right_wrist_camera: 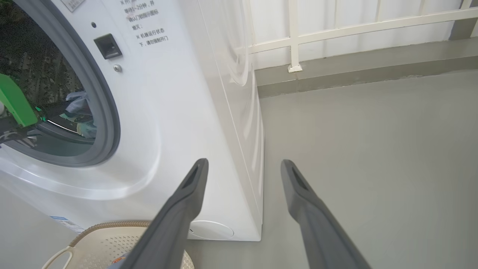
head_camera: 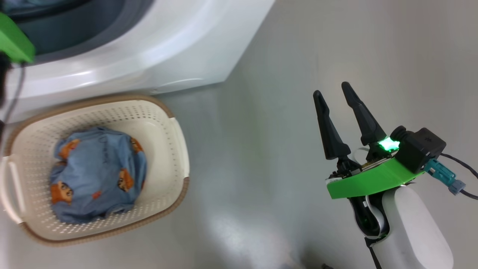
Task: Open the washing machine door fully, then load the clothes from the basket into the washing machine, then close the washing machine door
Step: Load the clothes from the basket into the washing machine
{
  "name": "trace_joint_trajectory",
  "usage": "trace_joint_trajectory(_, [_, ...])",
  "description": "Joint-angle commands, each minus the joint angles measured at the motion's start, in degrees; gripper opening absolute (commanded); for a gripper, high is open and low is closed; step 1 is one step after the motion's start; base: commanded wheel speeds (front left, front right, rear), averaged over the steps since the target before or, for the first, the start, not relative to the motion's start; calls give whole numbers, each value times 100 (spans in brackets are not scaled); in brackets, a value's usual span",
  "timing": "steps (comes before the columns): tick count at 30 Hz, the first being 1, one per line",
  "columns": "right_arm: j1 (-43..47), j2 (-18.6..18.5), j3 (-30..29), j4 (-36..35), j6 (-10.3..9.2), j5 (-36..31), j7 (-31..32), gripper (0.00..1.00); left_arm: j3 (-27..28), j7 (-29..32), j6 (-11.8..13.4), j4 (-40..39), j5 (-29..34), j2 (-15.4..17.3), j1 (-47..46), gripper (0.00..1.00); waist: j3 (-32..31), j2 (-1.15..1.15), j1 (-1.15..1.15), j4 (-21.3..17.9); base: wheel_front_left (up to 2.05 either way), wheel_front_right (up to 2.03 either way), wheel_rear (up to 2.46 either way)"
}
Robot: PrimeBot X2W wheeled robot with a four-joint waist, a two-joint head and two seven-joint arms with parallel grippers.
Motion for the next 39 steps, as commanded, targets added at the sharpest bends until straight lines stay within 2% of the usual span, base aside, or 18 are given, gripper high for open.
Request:
trace_joint_trajectory(1, [-37, 36, 113, -173, 9, 47, -27, 100, 102, 47, 50, 1, 84, 290, -274, 0, 247, 0, 0, -275, 0, 0, 0])
trace_joint_trajectory(6, [-35, 36, 208, -231, 9, 166, -27, 100, -21, -96, 169, 476, 379, 398, -924, 0, 382, 0, 0, -524, 0, 0, 0])
trace_joint_trajectory(14, [-31, 36, 234, -240, 9, 244, -27, 100, -153, -590, 308, 1080, 653, 345, -1587, 2, 440, 0, 0, -670, 0, 0, 0])
trace_joint_trajectory(15, [-33, 36, 233, -240, 9, 242, -27, 100, -202, -587, 324, 1173, 704, 339, -1634, 44, 438, 0, 0, -674, 0, 0, 0])
trace_joint_trajectory(16, [-33, 36, 231, -238, 9, 238, -27, 100, -234, -535, 329, 1287, 720, 321, -1663, 100, 429, 0, 0, -675, 0, 0, 0])
trace_joint_trajectory(26, [-62, 36, 198, -161, 9, 155, -27, 100, -322, -386, 192, 1950, 616, 86, -1740, 100, 261, 0, 0, -496, 0, 0, 0])
trace_joint_trajectory(39, [-34, 36, 105, -6, 9, -54, -27, 100, -262, -986, -77, 1972, 233, -194, -847, 100, -329, 0, 0, -60, 0, 0, 0])
